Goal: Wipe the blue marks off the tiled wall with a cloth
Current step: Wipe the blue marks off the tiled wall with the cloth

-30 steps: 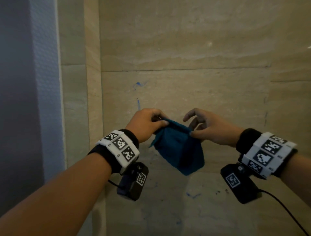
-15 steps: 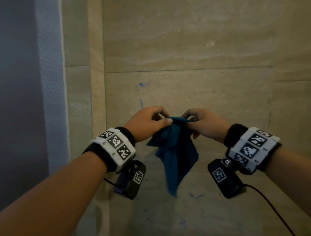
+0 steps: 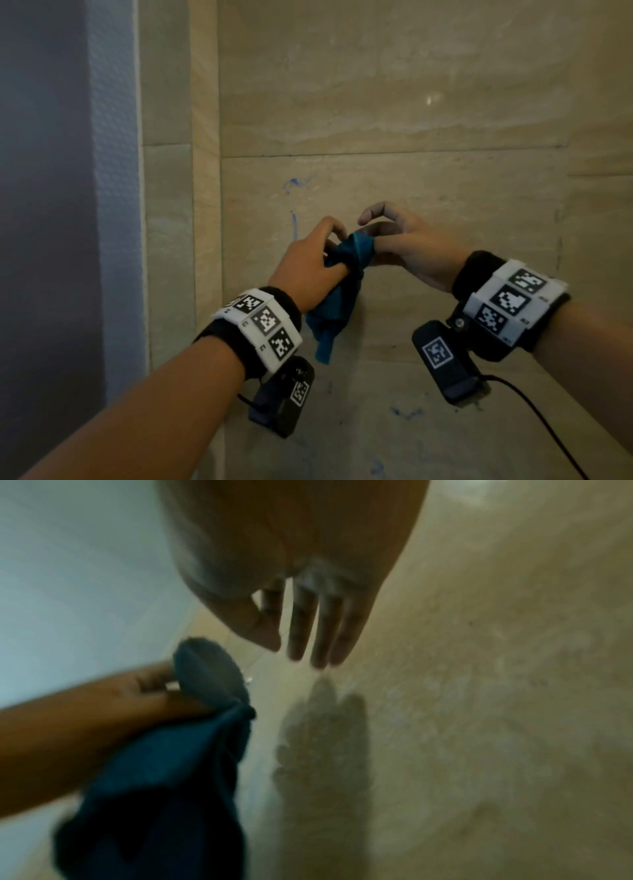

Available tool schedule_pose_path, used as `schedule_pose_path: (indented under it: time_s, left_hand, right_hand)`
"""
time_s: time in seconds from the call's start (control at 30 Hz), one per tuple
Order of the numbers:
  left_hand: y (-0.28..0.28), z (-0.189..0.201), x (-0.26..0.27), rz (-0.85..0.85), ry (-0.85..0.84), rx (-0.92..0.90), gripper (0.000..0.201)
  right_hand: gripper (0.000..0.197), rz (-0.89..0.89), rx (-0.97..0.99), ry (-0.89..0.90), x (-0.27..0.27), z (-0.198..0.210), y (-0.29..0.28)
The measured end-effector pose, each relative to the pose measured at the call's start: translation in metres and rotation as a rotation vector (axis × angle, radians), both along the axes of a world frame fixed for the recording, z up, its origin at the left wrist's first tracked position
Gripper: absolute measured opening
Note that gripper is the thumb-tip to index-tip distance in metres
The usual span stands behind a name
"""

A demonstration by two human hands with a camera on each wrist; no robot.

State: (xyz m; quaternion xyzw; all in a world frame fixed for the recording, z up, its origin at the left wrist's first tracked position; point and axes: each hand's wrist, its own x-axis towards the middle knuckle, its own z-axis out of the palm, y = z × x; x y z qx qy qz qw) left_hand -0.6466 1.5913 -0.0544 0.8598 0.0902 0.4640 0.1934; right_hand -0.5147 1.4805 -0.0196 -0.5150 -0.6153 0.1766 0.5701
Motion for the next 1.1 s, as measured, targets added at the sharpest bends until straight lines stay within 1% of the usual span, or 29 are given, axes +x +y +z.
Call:
schedule_pose_path:
  time_s: [0.03, 0.07, 0.13, 0.17, 0.23, 0.27, 0.37, 0.43, 0.47, 0.6, 0.77, 0.8, 0.87, 0.9, 0.97, 1.1]
  left_hand:
    - [0.002, 0.003, -0.002, 0.037, -0.008, 0.036, 0.027]
    - [0.005, 0.005, -0.003, 0.073, -0.026, 0.059, 0.024]
    - [0.012, 0.013, -0.007, 0.132, -0.09, 0.1, 0.018]
    - [0.015, 0.018, -0.008, 0.178, -0.111, 0.143, 0.015]
    - [0.02, 0.029, -0.008, 0.291, -0.119, 0.241, 0.015]
    - [0.022, 0.034, -0.008, 0.332, -0.133, 0.269, 0.018]
    - [0.023, 0.048, -0.009, 0.39, -0.209, 0.258, 0.026]
    - [0.024, 0.054, -0.006, 0.406, -0.224, 0.249, 0.028]
    - [0.026, 0.055, -0.003, 0.422, -0.211, 0.271, 0.03]
    - [0.034, 0.048, 0.013, 0.452, -0.149, 0.401, 0.024]
    - [0.039, 0.021, 0.015, 0.464, -0.083, 0.523, 0.038]
    - [0.041, 0.015, 0.014, 0.471, -0.054, 0.577, 0.043]
    - [0.053, 0.005, 0.013, 0.472, -0.017, 0.691, 0.046]
    - [0.058, 0.004, 0.01, 0.465, -0.016, 0.716, 0.052]
    - [0.063, 0.006, 0.004, 0.478, -0.027, 0.698, 0.066]
    - [0.064, 0.019, 0.001, 0.581, -0.106, 0.726, 0.069]
  right_hand:
    - [0.025, -0.111, 0.012, -0.137, 0.0, 0.003, 0.001]
    - [0.026, -0.258, 0.05, -0.306, 0.001, 0.006, 0.001]
    - [0.031, -0.553, 0.19, -0.654, 0.004, 0.013, 0.003]
    - [0.037, -0.666, 0.241, -0.802, 0.005, 0.015, 0.004]
    - [0.051, -0.839, 0.27, -1.022, 0.008, 0.018, 0.009]
    - [0.058, -0.902, 0.253, -1.082, 0.01, 0.021, 0.012]
    - [0.069, -1.011, 0.099, -1.157, 0.018, 0.028, 0.023]
    - [0.074, -1.025, 0.017, -1.207, 0.029, 0.027, 0.03]
    - [0.076, -1.027, 0.015, -1.229, 0.035, 0.025, 0.034]
    - [0.075, -1.048, 0.123, -1.262, 0.052, 0.016, 0.046]
    - [0.075, -1.103, 0.2, -1.282, 0.056, 0.013, 0.052]
    - [0.075, -1.103, 0.208, -1.282, 0.057, 0.012, 0.052]
    - [0.075, -1.099, 0.247, -1.269, 0.057, 0.011, 0.053]
    - [0.074, -1.097, 0.251, -1.263, 0.057, 0.011, 0.053]
    - [0.074, -1.093, 0.241, -1.264, 0.059, 0.011, 0.054]
    - [0.074, -1.099, 0.259, -1.263, 0.057, 0.011, 0.054]
